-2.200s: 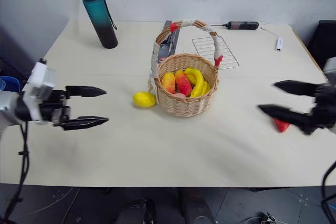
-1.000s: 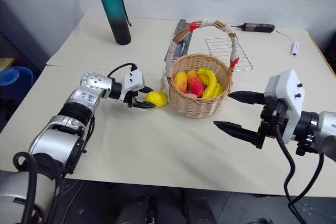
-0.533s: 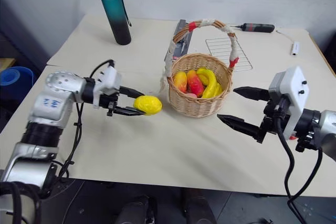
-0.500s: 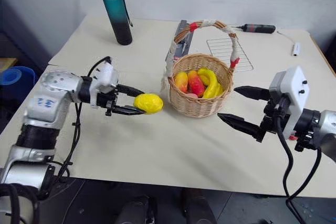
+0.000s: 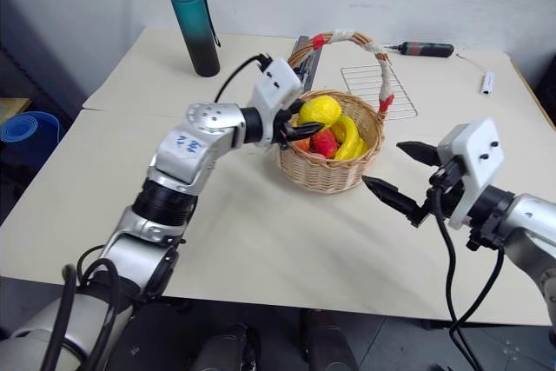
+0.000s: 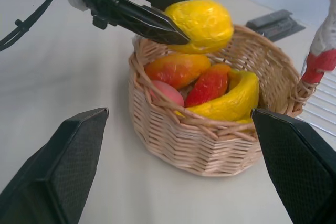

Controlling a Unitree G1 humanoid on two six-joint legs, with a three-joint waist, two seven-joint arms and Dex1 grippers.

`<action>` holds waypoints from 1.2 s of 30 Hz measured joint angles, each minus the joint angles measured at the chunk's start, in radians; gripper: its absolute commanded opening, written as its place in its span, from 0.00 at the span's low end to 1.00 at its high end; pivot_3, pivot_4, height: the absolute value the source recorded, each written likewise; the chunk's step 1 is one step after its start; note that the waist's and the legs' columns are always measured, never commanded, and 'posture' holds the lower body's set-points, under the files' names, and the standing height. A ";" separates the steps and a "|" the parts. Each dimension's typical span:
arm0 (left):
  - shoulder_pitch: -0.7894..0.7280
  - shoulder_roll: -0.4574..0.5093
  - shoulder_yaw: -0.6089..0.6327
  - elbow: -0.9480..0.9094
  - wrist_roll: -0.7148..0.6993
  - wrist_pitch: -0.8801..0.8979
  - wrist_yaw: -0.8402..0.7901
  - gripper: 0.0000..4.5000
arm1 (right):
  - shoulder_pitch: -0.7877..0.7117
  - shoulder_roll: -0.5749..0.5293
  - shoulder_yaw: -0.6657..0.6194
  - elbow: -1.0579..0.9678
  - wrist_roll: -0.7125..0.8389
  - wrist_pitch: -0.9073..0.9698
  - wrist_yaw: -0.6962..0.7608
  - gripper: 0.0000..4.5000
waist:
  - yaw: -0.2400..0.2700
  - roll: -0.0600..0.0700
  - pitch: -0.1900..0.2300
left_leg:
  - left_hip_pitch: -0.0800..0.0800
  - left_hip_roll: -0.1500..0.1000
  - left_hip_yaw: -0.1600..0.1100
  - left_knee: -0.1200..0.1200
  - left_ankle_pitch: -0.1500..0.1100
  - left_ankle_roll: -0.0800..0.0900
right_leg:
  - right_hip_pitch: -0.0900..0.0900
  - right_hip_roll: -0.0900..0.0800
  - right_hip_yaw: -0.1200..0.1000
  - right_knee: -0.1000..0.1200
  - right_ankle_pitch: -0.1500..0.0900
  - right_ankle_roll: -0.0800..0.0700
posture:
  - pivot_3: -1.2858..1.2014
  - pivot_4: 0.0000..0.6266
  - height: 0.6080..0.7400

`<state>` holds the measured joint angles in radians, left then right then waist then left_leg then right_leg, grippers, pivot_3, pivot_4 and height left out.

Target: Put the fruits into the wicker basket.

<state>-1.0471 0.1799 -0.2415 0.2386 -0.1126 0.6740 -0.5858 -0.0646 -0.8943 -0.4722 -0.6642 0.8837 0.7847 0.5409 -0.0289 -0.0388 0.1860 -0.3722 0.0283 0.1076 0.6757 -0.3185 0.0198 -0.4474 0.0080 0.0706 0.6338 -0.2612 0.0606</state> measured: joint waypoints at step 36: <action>0.424 0.637 0.448 -0.549 -0.688 0.149 -0.584 0.99 | 0.467 -0.040 -0.515 0.384 -0.143 -0.016 0.351 1.00 | -0.007 0.001 -0.002 | 0.006 0.000 -0.005 -0.010 0.005 -0.004 | 0.008 -0.002 -0.008 -0.009 -0.002 -0.005 | 0.52 0.24 1.00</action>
<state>-0.6235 0.8174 0.2070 -0.3105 -0.8011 0.8234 -1.1698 0.4028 -0.9341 -0.9872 -0.2804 0.7412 0.7684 0.8924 -0.0362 -0.0377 0.1844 -0.3664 0.0282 0.1025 0.6656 -0.3137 0.0159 -0.4392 0.0063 0.0628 0.6245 -0.2636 0.0557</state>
